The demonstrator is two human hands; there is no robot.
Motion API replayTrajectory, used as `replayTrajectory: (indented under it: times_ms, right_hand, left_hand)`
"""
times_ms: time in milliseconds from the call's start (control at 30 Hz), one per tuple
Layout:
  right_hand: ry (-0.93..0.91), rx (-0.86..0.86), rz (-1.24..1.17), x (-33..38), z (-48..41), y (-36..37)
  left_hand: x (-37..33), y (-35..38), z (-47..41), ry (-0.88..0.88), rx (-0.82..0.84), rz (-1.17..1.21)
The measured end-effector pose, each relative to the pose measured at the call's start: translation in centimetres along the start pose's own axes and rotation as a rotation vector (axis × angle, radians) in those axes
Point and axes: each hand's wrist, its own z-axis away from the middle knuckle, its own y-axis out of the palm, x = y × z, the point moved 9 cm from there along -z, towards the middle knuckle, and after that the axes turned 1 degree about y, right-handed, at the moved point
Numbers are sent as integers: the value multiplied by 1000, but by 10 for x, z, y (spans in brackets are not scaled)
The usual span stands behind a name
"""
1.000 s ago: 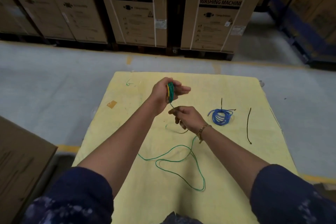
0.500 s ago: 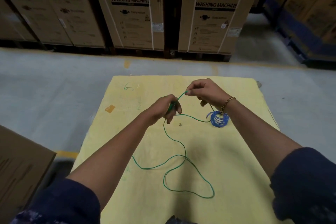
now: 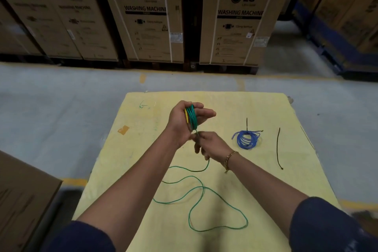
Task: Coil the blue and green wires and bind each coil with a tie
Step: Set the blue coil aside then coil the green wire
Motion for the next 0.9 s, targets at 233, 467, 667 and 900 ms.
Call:
replayTrajectory:
  times_ms: [233, 467, 667, 900]
  right_hand:
    - [50, 190, 317, 11, 13, 1]
    - [103, 279, 281, 40, 24, -41]
    - [-6, 302, 370, 73, 38, -67]
    - [-199, -149, 145, 89, 23, -103]
  left_hand:
    - [16, -13, 0, -24, 85, -986]
    - [19, -25, 9, -15, 170, -1517]
    - [14, -49, 18, -58, 144, -1476]
    - [41, -16, 42, -308, 320, -578]
